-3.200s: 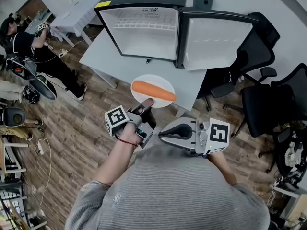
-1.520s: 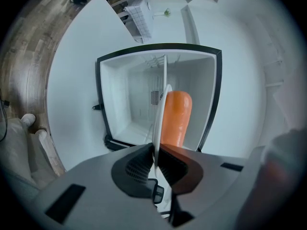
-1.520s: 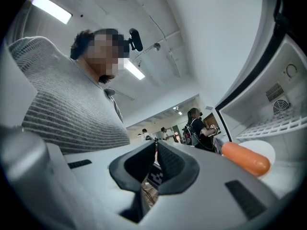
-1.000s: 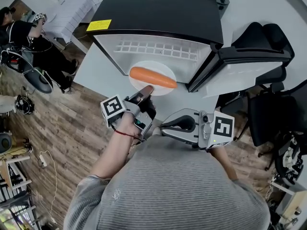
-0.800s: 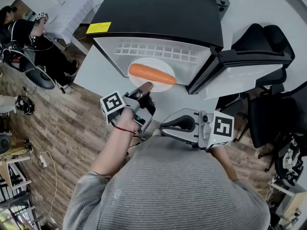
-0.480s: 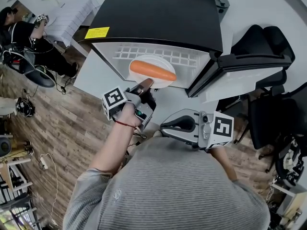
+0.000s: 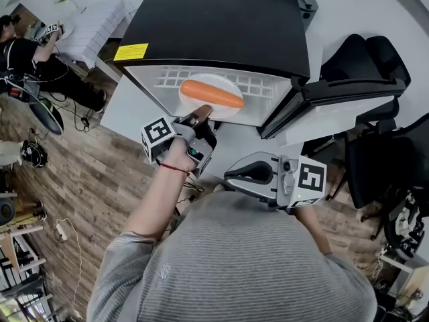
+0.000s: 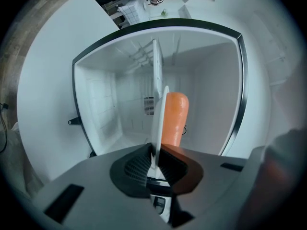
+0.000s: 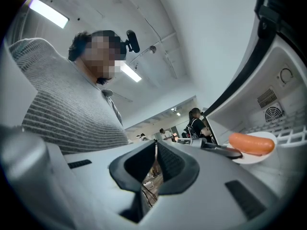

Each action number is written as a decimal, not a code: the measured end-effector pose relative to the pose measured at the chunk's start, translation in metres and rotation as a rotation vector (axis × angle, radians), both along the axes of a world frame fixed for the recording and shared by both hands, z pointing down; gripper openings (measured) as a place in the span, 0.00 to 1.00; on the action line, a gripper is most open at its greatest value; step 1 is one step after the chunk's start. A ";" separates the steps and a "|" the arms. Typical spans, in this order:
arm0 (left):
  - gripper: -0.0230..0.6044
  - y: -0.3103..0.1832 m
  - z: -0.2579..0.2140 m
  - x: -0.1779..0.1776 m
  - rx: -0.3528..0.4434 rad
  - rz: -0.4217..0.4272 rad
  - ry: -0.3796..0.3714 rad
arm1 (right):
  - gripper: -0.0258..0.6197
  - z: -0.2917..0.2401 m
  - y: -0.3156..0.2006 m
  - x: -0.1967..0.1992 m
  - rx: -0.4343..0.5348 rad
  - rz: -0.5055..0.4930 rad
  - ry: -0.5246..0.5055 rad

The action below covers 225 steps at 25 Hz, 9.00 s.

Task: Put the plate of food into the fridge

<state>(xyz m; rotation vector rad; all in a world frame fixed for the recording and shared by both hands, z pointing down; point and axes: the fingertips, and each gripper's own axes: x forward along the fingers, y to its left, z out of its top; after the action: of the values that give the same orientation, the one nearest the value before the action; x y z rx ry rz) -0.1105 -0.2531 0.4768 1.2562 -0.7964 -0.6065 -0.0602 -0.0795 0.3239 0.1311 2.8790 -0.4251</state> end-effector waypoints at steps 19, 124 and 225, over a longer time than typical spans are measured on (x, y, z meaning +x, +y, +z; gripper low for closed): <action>0.10 -0.044 -0.006 0.010 0.038 0.001 -0.021 | 0.06 0.002 -0.006 0.004 -0.016 0.013 0.002; 0.27 -0.052 -0.030 0.036 1.150 0.976 -2.469 | 0.06 0.007 -0.010 0.019 -0.052 0.072 -0.016; 0.05 0.046 -0.088 0.055 1.115 0.462 -1.307 | 0.06 0.037 -0.013 -0.012 -0.098 -0.113 0.152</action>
<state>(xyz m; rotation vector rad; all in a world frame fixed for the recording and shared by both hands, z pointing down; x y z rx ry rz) -0.0556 -0.2071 0.3887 2.8625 -1.1682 0.3626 -0.0724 -0.0928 0.3612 0.2557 3.0015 -0.6222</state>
